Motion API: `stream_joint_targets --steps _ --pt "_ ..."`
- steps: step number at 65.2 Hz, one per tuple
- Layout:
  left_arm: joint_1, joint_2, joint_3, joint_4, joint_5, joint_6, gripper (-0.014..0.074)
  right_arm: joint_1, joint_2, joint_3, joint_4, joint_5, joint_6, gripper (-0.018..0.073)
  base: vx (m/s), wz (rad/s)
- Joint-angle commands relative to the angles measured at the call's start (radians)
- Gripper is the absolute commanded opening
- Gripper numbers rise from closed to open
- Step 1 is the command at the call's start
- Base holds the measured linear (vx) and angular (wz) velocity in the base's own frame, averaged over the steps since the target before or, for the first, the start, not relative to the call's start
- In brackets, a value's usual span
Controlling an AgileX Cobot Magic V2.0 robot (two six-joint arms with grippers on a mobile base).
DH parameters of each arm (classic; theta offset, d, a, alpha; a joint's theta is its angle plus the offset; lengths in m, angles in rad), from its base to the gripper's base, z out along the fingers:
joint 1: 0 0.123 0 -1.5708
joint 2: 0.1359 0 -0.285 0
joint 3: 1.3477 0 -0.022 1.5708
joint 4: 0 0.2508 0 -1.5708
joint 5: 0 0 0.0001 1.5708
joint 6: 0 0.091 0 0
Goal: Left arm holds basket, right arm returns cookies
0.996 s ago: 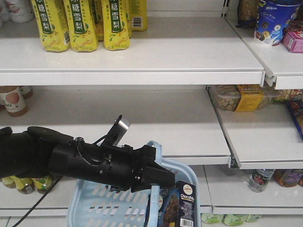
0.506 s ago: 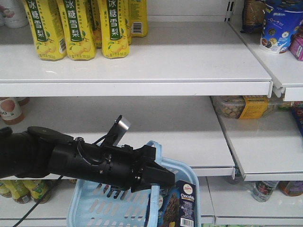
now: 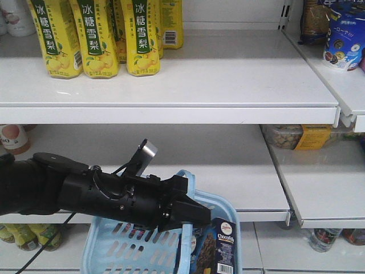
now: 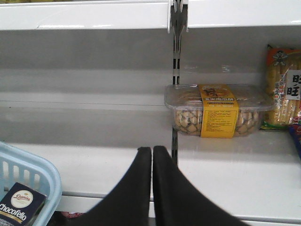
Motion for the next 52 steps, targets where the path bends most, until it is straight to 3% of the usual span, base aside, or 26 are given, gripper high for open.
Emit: stream_joint_targets --steps 1,52 --pt "-0.001 -0.049 -0.031 -0.074 0.064 0.011 -0.0006 0.001 -0.009 0.000 -0.004 -0.078 -0.009 -0.0008 0.04 0.01" --pt "-0.001 -0.049 -0.031 -0.074 0.064 0.011 -0.0006 0.001 -0.009 0.000 -0.004 -0.078 -0.009 -0.0008 0.04 0.01"
